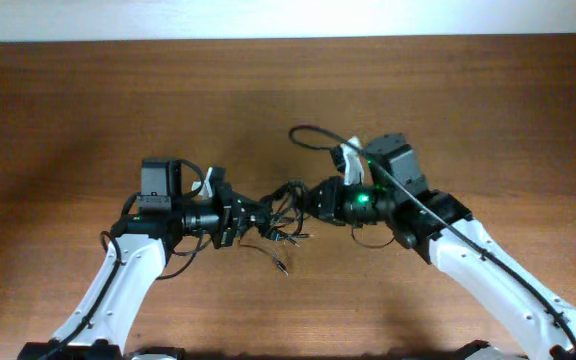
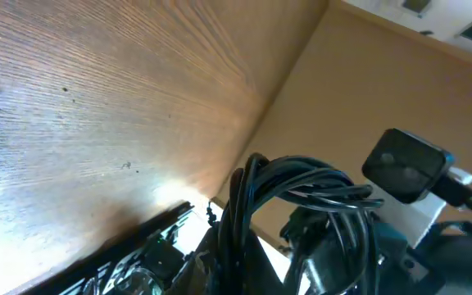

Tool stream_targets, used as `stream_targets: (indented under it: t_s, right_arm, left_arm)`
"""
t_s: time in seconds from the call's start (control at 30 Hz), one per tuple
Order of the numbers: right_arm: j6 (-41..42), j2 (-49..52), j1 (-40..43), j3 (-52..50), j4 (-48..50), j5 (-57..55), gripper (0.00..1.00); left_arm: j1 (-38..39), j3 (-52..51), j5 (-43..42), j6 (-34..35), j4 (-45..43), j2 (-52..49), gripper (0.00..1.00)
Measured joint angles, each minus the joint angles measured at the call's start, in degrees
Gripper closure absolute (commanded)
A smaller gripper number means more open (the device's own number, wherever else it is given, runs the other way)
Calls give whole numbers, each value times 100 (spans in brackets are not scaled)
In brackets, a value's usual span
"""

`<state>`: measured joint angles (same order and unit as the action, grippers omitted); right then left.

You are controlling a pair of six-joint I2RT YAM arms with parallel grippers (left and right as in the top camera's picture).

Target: Untangle cables

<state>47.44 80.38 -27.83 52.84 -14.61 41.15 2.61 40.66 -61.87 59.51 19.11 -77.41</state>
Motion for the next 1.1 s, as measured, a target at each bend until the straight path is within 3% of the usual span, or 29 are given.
stream_targets:
  t_s: [0.07,0.17,0.23,0.33,0.47,0.57,0.67,0.7,0.73,0.8,0.9,1.0,1.1]
  right_arm:
    - [-20,26,-275,70,-826,-833,96]
    - [-162,26,-337,131,-1781,-1956,96]
    - [-476,28,-352,138,-1939,-2347,96]
    - [-1132,28,-356,153,-2011,-2487,96]
    - [-1961,-76,-356,210,-2166,-2570,96]
    - [-2312,-229,-356,251,-2245,-2422,96]
    - [-2391,-350,-343,262,-2129,-1532,96]
    - [-2413,-352,-343,267,-2083,-1296,89]
    - [-2496,-352,-341,267,-2052,-1189,66]
    - [-2527,-389,-326,267,-2046,-1102,43]
    - [-2575,-400,-323,267,-2050,-1102,35]
    - [-2406,-400,-323,267,-2050,-1102,33]
    - [-1537,-400,-330,267,-2044,-1099,33]
  left_arm:
    - [-2,-26,85,13,-42,-9,100]
    - [125,-81,-15,9,-831,-50,100]
    - [164,-94,-50,-195,-1187,-50,100]
    - [186,-94,166,-1143,-1252,-50,100]
    - [188,-92,557,-2981,-1043,-50,99]
    - [195,-70,1309,-3641,-516,-48,100]
    - [192,-70,1976,-3858,-393,-48,100]
    - [192,-70,2035,-3877,-391,-48,100]
    - [192,-70,2114,-3921,-398,-48,100]
    - [68,-70,2570,-4157,-457,-50,100]
    - [31,-70,2809,-4094,-459,-50,100]
    - [31,-70,2837,-3488,-459,-50,100]
    - [31,-70,2852,-2474,-463,-50,100]
